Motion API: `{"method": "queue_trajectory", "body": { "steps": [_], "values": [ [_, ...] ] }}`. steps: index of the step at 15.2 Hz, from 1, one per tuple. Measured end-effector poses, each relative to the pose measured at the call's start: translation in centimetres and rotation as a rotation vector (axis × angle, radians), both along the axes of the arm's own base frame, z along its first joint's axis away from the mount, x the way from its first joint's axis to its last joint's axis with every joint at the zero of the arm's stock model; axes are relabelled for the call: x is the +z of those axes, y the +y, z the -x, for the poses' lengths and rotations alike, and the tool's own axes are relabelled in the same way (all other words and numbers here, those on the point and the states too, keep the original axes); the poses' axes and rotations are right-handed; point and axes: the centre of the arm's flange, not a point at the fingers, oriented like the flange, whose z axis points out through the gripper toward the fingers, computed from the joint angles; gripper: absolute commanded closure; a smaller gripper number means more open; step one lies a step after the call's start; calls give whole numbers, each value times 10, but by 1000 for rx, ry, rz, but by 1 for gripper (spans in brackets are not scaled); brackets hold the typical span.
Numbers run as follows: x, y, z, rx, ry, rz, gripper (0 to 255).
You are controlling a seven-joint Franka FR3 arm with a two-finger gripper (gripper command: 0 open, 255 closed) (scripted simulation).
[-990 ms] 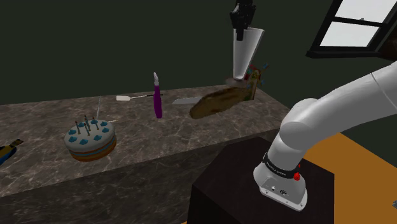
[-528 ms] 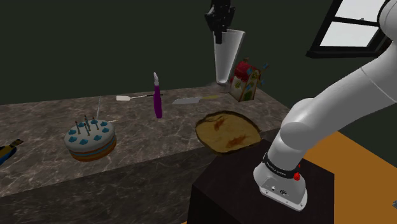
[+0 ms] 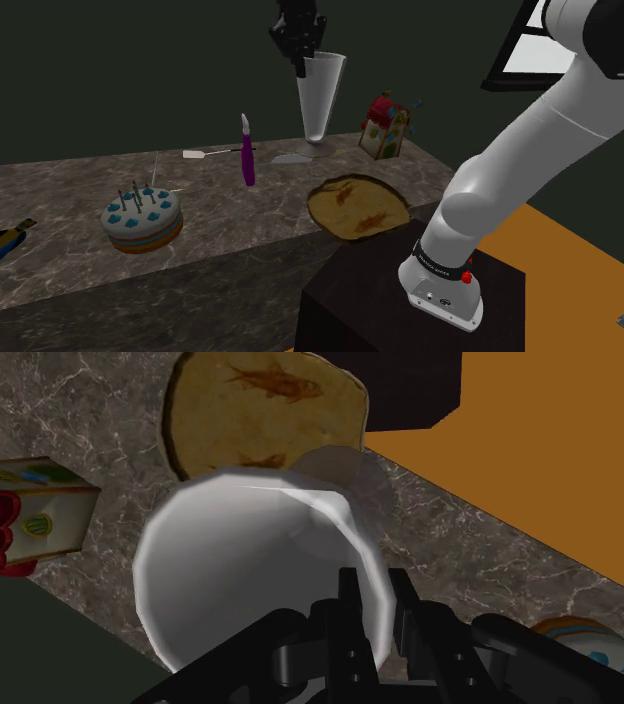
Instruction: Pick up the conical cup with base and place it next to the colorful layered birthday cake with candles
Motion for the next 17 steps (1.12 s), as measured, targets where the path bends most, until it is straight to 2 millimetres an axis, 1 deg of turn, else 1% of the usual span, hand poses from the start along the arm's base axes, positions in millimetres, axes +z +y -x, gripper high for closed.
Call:
{"method": "queue_trajectory", "body": {
  "steps": [2,4,5,9,12,13,15,17],
  "values": [
    [-2,23,-13,0,0,0,255],
    [-11,46,-29,0,0,0,255],
    [-11,58,-32,1,0,0,255],
    [-17,102,-58,1,0,0,255],
    [-23,140,-75,2,0,-1,255],
    [-27,150,-79,2,0,-1,255],
    [-31,173,-92,3,0,-1,255],
    [-29,196,-104,4,-1,-3,255]
  ]
}}
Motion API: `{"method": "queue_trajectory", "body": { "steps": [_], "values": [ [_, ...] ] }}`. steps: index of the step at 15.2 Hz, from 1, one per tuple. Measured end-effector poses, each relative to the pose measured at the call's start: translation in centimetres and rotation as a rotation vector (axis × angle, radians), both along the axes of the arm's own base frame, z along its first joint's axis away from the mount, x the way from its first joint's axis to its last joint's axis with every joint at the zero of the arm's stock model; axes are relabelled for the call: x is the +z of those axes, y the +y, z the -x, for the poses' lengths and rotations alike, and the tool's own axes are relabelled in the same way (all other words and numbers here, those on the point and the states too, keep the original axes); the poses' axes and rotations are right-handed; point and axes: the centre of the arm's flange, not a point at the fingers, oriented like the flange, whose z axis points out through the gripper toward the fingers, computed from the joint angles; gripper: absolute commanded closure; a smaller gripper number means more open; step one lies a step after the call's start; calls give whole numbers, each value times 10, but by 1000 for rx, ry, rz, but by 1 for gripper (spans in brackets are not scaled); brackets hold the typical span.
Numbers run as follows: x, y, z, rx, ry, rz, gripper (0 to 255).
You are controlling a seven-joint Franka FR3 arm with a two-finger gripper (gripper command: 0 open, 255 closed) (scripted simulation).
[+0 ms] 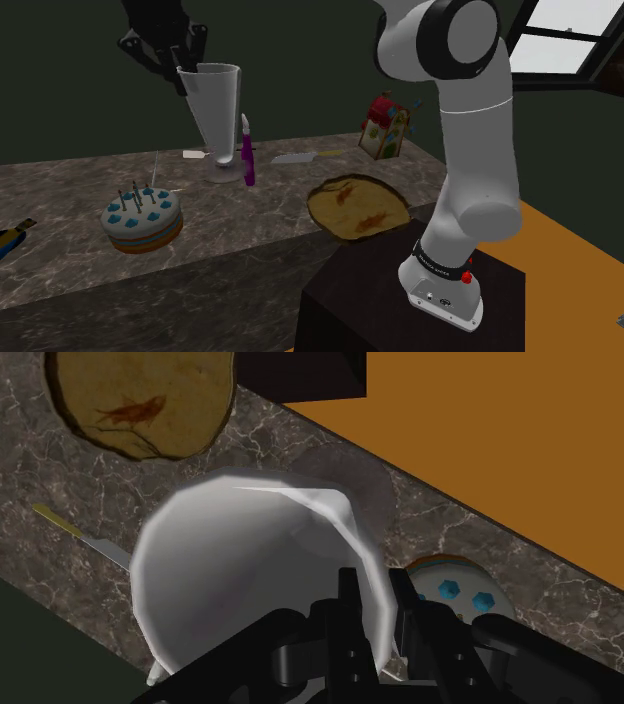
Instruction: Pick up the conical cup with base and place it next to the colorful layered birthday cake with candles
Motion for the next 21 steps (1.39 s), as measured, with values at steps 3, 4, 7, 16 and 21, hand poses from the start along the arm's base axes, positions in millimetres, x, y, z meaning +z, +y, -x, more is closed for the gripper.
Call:
{"method": "queue_trajectory", "body": {
  "steps": [3,4,7,16,21],
  "values": [
    [-14,16,-10,-4,2,3,255],
    [-19,17,-12,-4,2,3,255],
    [-34,18,-11,-5,2,3,255],
    [-81,16,-12,-5,1,3,255],
    [-109,17,-12,-5,1,3,255]
  ]
}}
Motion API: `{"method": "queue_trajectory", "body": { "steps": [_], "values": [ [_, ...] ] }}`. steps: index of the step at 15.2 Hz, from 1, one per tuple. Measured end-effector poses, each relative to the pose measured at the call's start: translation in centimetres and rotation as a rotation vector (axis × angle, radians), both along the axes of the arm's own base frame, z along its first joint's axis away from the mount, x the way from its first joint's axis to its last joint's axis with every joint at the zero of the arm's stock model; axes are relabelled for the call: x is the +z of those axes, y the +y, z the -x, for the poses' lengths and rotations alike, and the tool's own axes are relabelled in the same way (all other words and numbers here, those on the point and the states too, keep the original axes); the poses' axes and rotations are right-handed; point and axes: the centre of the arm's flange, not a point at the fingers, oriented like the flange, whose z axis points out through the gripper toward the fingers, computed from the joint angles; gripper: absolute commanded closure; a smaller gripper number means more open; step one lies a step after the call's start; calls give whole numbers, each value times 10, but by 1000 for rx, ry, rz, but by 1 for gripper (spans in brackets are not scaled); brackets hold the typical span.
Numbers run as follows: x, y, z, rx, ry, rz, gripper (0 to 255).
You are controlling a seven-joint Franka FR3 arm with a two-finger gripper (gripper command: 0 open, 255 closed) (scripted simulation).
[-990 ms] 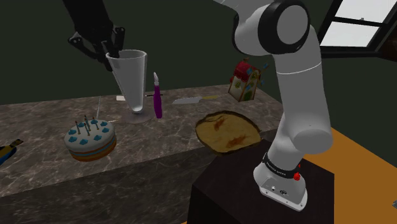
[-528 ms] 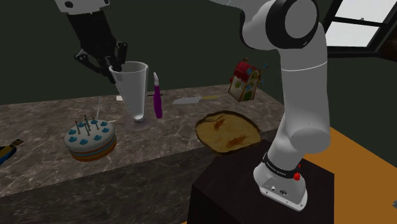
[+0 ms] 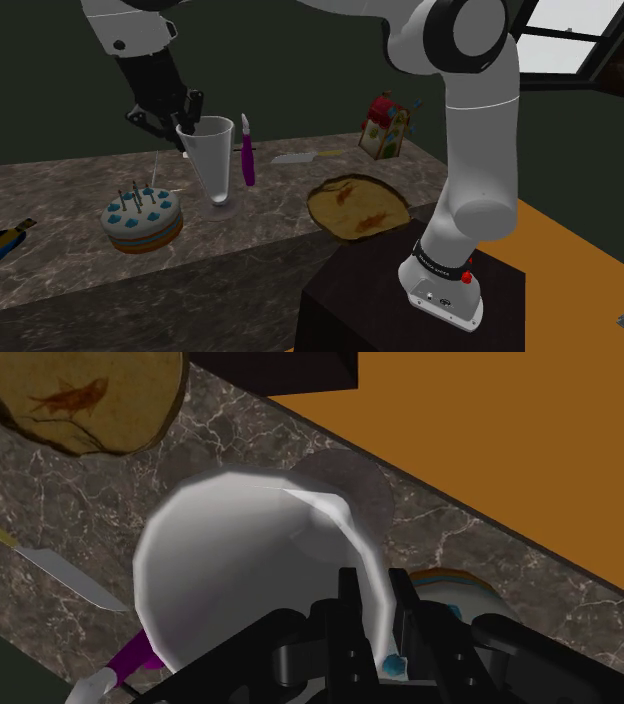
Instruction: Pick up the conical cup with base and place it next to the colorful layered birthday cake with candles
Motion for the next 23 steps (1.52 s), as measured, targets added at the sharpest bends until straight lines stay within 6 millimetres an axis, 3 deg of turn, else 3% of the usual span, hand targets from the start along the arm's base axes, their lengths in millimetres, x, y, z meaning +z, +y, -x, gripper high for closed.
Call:
{"method": "queue_trajectory", "body": {
  "steps": [19,23],
  "values": [
    [-100,0,0,0,0,0,255],
    [-107,0,0,0,0,0,255]
  ]
}}
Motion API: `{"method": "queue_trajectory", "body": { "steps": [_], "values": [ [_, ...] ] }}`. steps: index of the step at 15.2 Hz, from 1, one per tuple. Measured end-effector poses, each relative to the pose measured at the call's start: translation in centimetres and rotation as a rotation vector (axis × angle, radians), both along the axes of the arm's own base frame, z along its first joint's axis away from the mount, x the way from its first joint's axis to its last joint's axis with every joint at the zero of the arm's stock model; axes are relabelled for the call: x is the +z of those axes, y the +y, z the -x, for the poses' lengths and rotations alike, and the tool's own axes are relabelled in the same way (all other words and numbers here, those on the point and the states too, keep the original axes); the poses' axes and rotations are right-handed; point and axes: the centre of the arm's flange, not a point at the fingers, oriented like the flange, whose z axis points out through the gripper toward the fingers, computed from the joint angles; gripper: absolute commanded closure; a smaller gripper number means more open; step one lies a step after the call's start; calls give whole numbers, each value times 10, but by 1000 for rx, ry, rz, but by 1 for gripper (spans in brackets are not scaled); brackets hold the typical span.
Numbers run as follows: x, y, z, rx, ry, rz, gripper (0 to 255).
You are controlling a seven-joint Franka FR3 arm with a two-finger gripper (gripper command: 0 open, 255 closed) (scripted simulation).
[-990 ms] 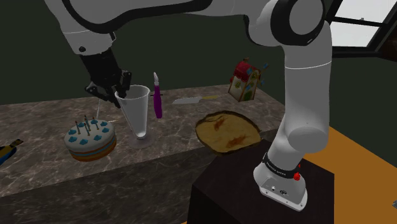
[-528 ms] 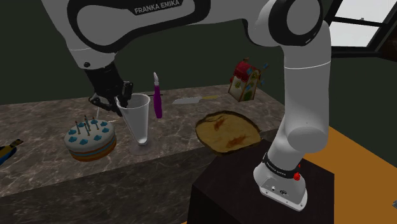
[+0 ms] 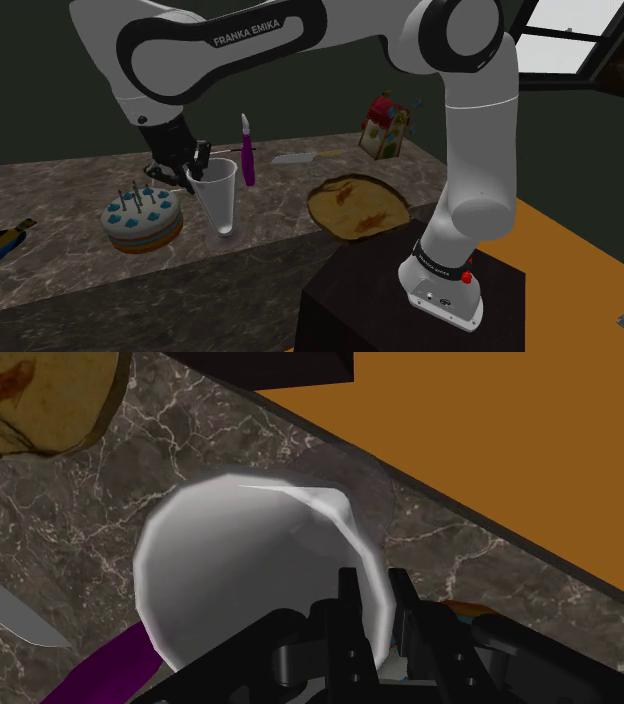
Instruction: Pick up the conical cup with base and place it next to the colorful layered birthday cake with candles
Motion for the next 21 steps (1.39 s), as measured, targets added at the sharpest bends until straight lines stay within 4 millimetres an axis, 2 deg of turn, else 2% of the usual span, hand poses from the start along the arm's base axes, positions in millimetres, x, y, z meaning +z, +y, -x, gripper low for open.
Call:
{"method": "queue_trajectory", "body": {
  "steps": [3,4,10,15,21],
  "values": [
    [0,0,0,0,0,0,255],
    [0,0,0,0,0,0,0],
    [0,0,0,0,-1,0,0],
    [43,8,-4,1,-2,-1,0],
    [49,9,-5,0,-1,0,0]
  ]
}}
